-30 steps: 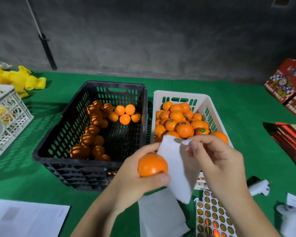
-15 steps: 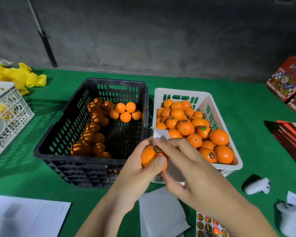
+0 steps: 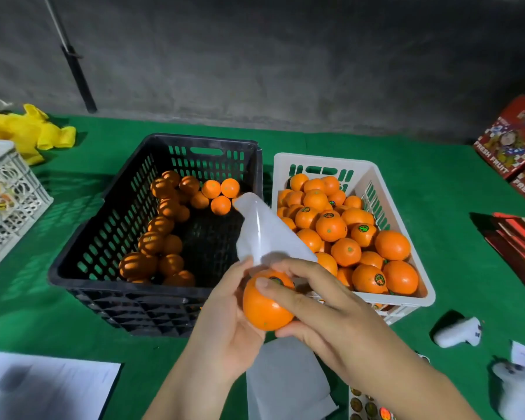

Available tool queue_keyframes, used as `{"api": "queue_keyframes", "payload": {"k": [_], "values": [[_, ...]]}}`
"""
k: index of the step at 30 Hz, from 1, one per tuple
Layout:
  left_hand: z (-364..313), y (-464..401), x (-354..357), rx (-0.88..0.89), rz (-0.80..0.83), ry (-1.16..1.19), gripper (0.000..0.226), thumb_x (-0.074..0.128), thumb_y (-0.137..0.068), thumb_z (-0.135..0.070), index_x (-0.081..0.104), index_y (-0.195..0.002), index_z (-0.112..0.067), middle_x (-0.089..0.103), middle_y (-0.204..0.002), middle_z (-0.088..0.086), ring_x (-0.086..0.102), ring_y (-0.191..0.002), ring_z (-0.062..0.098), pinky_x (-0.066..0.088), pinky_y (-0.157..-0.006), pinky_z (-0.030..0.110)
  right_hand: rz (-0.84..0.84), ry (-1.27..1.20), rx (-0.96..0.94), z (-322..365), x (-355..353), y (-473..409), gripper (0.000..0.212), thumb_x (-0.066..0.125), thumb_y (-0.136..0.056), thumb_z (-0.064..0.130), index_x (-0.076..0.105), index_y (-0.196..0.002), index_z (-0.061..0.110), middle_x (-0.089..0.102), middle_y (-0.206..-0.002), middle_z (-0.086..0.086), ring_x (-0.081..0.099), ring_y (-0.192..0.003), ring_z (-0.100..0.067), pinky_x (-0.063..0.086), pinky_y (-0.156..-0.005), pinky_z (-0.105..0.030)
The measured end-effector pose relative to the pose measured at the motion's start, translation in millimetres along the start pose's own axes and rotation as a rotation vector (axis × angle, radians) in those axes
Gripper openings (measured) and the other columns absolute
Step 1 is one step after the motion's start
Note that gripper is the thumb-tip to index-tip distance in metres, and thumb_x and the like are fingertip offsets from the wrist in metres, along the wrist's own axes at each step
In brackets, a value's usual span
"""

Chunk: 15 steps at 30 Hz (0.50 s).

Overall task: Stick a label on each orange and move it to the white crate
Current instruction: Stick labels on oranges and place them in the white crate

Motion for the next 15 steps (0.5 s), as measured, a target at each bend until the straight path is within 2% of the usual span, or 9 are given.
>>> {"api": "queue_keyframes", "payload": {"k": [1, 3, 5, 6, 8, 10, 11, 13, 15], "values": [[-10, -4, -12, 0.096, -0.078, -0.044, 0.035, 0.060, -0.104, -0.034, 0.068, -0.122, -0.005, 0.073, -0.119, 0.022, 0.074, -0.105, 0.035, 0.062, -0.074, 0.044, -0.013, -0.109, 0.016, -4, -1, 0, 0.057, 0.070, -0.101, 0.027, 0.051, -0.154, 0.029, 0.039, -0.160, 0.003, 0.047, -0.143, -0.019, 0.051, -0.102, -0.031], [-37, -6, -36, 0.335, -0.254, -0.180, 0.016, 0.059, -0.106, -0.027, 0.063, -0.099, -0.013, 0.072, -0.088, 0.013, 0.072, -0.071, 0.025, 0.058, -0.060, 0.036, -0.087, -0.237, 0.068, -24, -8, -3, 0.060, 0.070, -0.099, 0.020, 0.049, -0.155, 0.026, 0.039, -0.160, 0.001, 0.045, -0.146, -0.022, 0.045, -0.110, -0.027], [-60, -6, -50, 0.485, -0.362, -0.387, 0.022, 0.054, -0.109, -0.026, 0.054, -0.091, -0.013, 0.041, -0.061, 0.002, 0.039, -0.044, 0.014, 0.035, -0.047, 0.029, -0.184, -0.150, 0.133, -58, -25, -9, 0.060, 0.068, -0.098, 0.020, 0.049, -0.155, 0.023, 0.041, -0.158, -0.001, 0.042, -0.147, -0.020, 0.040, -0.116, -0.028], [-68, -8, -51, 0.519, -0.372, -0.475, 0.023, 0.052, -0.111, -0.027, 0.050, -0.094, -0.010, 0.030, -0.057, 0.000, 0.028, -0.044, 0.013, 0.027, -0.047, 0.030, -0.228, -0.072, 0.171, -80, -36, -11, 0.058, 0.068, -0.099, 0.020, 0.050, -0.154, 0.022, 0.042, -0.156, -0.002, 0.043, -0.146, -0.020, 0.041, -0.116, -0.033], [-76, -14, -50, 0.534, -0.321, -0.573, 0.024, 0.053, -0.111, -0.029, 0.050, -0.094, -0.012, 0.026, -0.053, -0.004, 0.024, -0.044, 0.014, 0.023, -0.046, 0.031, -0.292, 0.055, 0.295, -130, -54, -18, 0.057, 0.070, -0.099, 0.017, 0.051, -0.153, 0.018, 0.043, -0.151, -0.006, 0.047, -0.140, -0.027, 0.046, -0.112, -0.049], [-77, -23, -44, 0.494, -0.207, -0.588, 0.031, 0.058, -0.106, -0.037, 0.047, -0.093, -0.010, 0.024, -0.053, -0.002, 0.021, -0.046, 0.016, 0.018, -0.050, 0.037, -0.298, 0.083, 0.522, -184, -62, -22, 0.070, 0.073, -0.096, 0.015, 0.043, -0.159, 0.018, 0.035, -0.155, -0.014, 0.044, -0.141, -0.036, 0.044, -0.113, -0.059], [-75, -26, -40, 0.469, -0.146, -0.595, 0.040, 0.059, -0.102, -0.042, 0.044, -0.096, -0.006, 0.021, -0.056, 0.006, 0.018, -0.049, 0.020, 0.017, -0.053, 0.042, -0.272, 0.078, 0.658, -206, -60, -21, 0.080, 0.074, -0.096, 0.020, 0.032, -0.164, 0.023, 0.025, -0.161, -0.017, 0.035, -0.148, -0.039, 0.037, -0.119, -0.060], [-71, -32, -35, 0.427, -0.047, -0.616, 0.055, 0.061, -0.097, -0.050, 0.049, -0.113, 0.001, 0.026, -0.066, 0.022, 0.016, -0.058, 0.030, 0.019, -0.058, 0.045, -0.227, 0.072, 0.853, -229, -50, -12, 0.092, 0.072, -0.094, 0.050, 0.017, -0.166, 0.035, 0.015, -0.167, -0.015, 0.021, -0.155, -0.035, 0.024, -0.125, -0.055], [-66, -36, -33, 0.376, 0.030, -0.639, 0.055, 0.059, -0.097, -0.052, 0.056, -0.131, -0.009, 0.041, -0.084, 0.024, 0.022, -0.068, 0.037, 0.025, -0.061, 0.042, -0.137, -0.193, 0.897, -224, -14, -2, 0.084, 0.056, -0.084, 0.085, 0.035, -0.157, 0.049, 0.034, -0.164, -0.001, 0.029, -0.153, -0.027, 0.025, -0.124, -0.051]]}}
Point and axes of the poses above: each hand's wrist, its own y-axis away from the middle knuckle, its own x-axis out of the palm, z = x × y, the point moved 9 cm from there along -y, towards the middle knuckle
